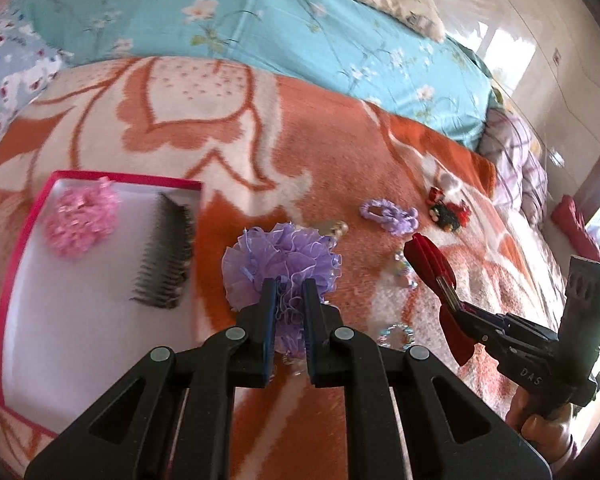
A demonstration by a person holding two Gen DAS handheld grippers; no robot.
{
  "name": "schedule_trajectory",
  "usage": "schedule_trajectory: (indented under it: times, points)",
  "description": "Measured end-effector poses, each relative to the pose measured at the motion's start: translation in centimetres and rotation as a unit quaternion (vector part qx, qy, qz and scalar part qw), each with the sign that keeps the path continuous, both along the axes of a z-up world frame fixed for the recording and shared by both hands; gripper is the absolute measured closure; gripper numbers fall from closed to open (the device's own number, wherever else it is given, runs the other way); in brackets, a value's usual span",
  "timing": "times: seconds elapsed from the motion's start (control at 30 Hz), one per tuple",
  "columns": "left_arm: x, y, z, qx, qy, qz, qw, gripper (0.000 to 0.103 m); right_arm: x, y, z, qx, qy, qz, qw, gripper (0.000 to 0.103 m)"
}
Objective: Organize jewelry
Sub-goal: 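Carry the purple scrunchie and red bow clip into the white box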
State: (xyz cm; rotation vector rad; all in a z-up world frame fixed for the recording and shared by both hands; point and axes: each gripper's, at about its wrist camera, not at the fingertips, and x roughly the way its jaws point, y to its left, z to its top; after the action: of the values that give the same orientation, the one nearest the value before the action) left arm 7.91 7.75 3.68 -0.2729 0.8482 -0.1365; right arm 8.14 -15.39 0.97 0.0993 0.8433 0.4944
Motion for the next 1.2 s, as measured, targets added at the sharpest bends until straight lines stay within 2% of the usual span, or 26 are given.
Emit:
schedule_trajectory:
  times: [0.37, 0.6, 0.93, 1.2]
  points:
    - [-2.9, 7.2, -0.5, -0.01, 0.0, 0.082, 0.9965, 0.093, 0.1, 5.9, 0.5, 0.009, -0.004, 0.052, 0.999, 0.081]
    - [-3.8, 11.3, -1.1, -0.016, 0.004, 0.127, 0.9918, 0.093, 0.5, 11.4, 0.5, 0.014, -0.003, 0.096, 0.995, 0.081]
    - [-3.3, 15.2, -2.7, -0.024, 0.016, 0.161, 0.9866, 0.093, 1.5, 20.3, -0.1, 0.013, -0.006, 0.147, 0.989, 0.081]
    - [-2.0, 17.4, -3.5, -0.023, 0.019, 0.176, 0.984, 0.093, 3.9, 24.5, -1.8, -0.007, -0.006, 0.146, 0.989, 0.081]
